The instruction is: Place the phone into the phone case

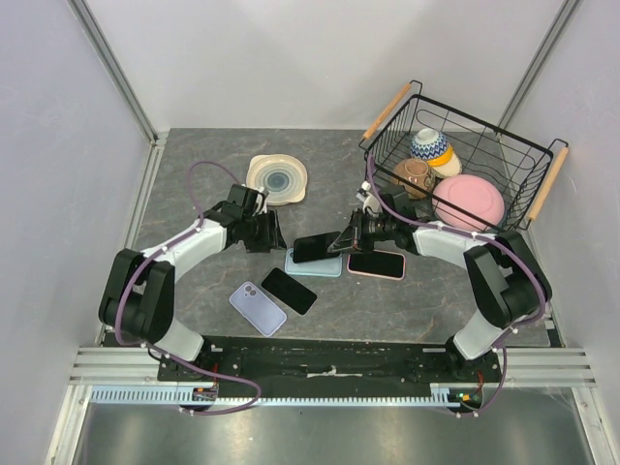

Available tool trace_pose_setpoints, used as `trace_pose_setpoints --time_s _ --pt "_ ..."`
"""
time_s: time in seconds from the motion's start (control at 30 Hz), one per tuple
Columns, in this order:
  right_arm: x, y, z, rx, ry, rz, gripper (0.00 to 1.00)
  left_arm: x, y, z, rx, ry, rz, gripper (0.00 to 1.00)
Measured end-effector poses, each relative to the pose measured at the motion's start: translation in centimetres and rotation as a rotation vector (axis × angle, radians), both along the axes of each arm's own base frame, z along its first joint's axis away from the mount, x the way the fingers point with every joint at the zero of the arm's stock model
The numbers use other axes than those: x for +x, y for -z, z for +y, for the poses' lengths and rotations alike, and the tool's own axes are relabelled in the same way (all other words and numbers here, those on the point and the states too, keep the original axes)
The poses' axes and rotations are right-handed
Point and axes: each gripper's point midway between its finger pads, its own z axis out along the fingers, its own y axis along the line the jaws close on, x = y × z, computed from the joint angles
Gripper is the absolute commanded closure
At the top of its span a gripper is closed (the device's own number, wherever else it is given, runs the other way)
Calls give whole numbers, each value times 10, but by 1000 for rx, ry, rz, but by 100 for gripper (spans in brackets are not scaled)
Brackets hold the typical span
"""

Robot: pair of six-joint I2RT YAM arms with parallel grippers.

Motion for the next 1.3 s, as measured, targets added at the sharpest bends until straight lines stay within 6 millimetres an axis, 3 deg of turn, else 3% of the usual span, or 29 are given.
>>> trace_pose_setpoints --time_s 0.3,0.67,1.3 --pt "-4 22 0 -17 2 60 100 2 8 -13 -67 10 20 43" --pt "-9 33 2 -13 -27 87 100 0 27 -21 -104 -6 75 45" --pt "-8 46 3 -10 -28 121 100 -13 33 -39 -119 -1 109 45"
